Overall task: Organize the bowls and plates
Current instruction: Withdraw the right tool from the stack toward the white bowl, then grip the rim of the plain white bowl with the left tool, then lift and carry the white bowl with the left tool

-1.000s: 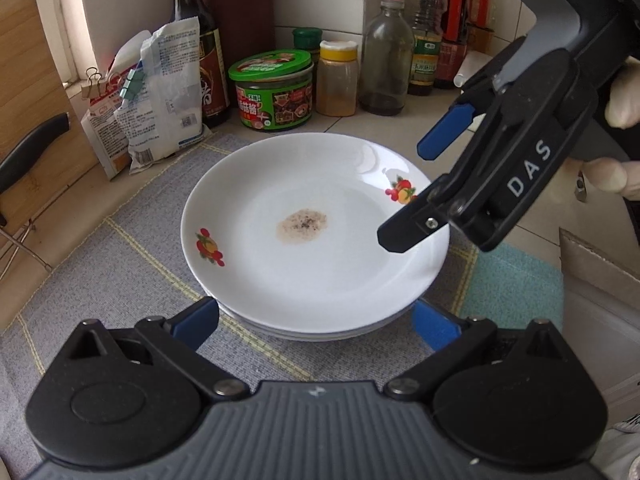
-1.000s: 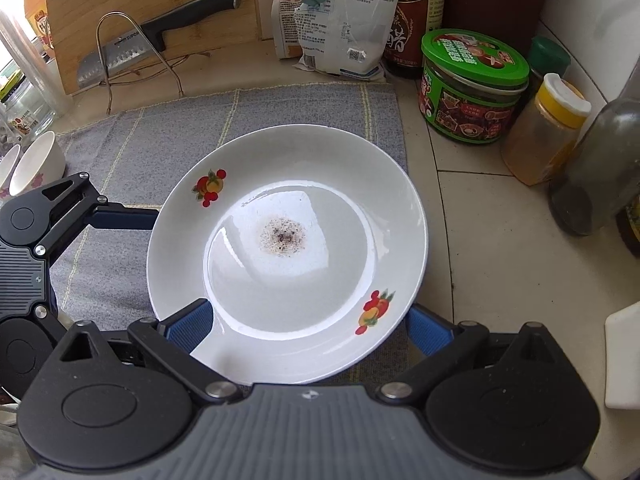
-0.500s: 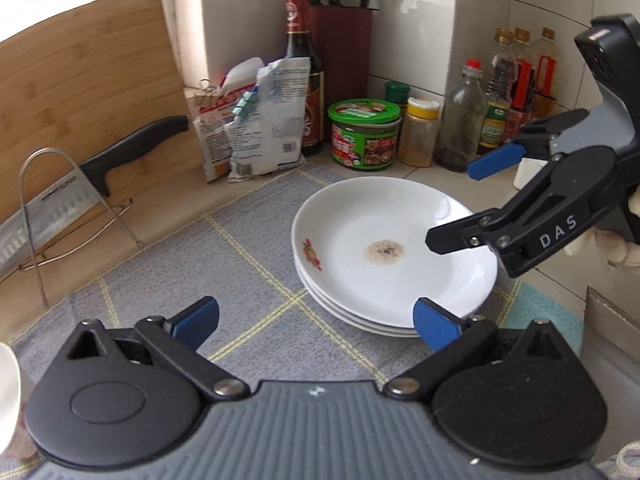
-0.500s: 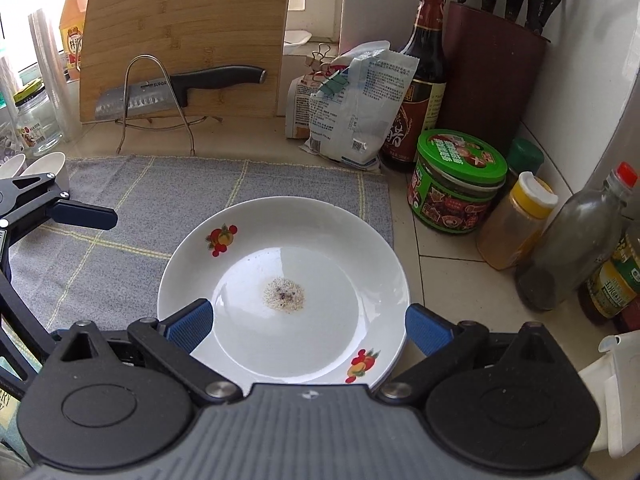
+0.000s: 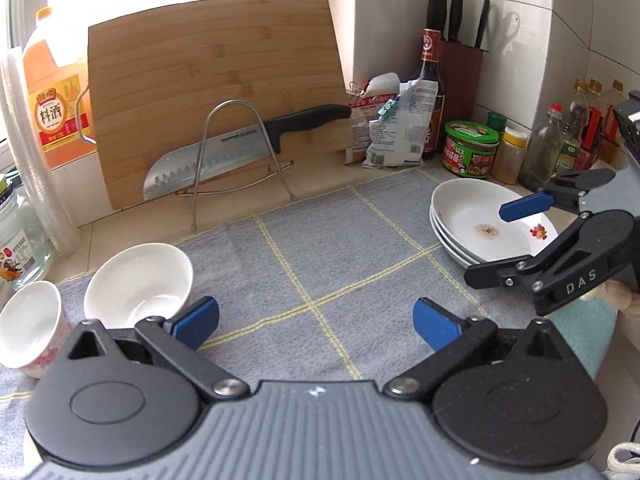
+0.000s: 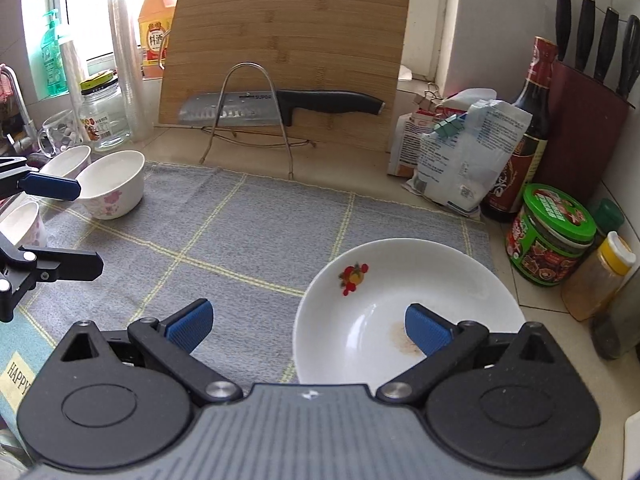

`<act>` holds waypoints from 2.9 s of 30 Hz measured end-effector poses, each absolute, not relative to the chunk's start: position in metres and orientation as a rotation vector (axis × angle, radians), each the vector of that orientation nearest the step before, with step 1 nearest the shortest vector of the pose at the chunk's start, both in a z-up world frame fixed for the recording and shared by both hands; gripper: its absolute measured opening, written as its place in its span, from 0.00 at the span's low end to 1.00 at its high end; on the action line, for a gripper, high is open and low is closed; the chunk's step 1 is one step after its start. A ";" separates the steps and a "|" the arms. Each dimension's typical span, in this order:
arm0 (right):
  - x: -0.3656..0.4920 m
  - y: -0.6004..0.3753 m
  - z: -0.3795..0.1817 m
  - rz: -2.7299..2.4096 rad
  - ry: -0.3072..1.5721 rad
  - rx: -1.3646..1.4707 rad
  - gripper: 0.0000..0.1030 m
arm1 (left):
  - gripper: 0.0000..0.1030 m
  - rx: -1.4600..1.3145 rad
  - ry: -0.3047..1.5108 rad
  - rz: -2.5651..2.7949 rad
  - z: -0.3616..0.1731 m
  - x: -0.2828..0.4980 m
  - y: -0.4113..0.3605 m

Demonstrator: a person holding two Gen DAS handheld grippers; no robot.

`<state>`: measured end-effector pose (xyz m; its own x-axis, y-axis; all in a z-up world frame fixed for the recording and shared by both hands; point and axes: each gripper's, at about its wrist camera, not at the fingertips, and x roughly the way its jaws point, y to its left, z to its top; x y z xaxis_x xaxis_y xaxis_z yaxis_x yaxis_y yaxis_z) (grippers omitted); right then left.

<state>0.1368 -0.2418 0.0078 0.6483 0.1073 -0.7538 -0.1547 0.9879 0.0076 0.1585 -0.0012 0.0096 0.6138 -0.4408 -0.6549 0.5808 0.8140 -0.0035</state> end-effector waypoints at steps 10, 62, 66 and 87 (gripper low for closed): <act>0.138 -0.090 -0.001 0.238 0.863 -0.124 1.00 | 0.99 0.216 0.678 -0.558 0.010 0.155 0.131; 0.149 0.094 -0.040 0.489 0.799 -0.330 0.84 | 0.53 0.223 0.947 -0.649 -0.032 0.212 0.196; 0.149 0.093 -0.039 0.489 0.808 -0.326 0.84 | 0.53 0.229 0.949 -0.651 -0.029 0.210 0.193; 0.114 0.026 -0.013 0.394 0.817 -0.294 0.84 | 0.53 0.275 0.910 -0.758 -0.014 0.190 0.111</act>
<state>0.1144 0.0264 -0.0134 0.6187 0.2260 -0.7524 -0.4485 0.8879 -0.1020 0.1903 0.1106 -0.0144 0.3808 -0.4739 -0.7940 0.6947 0.7133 -0.0926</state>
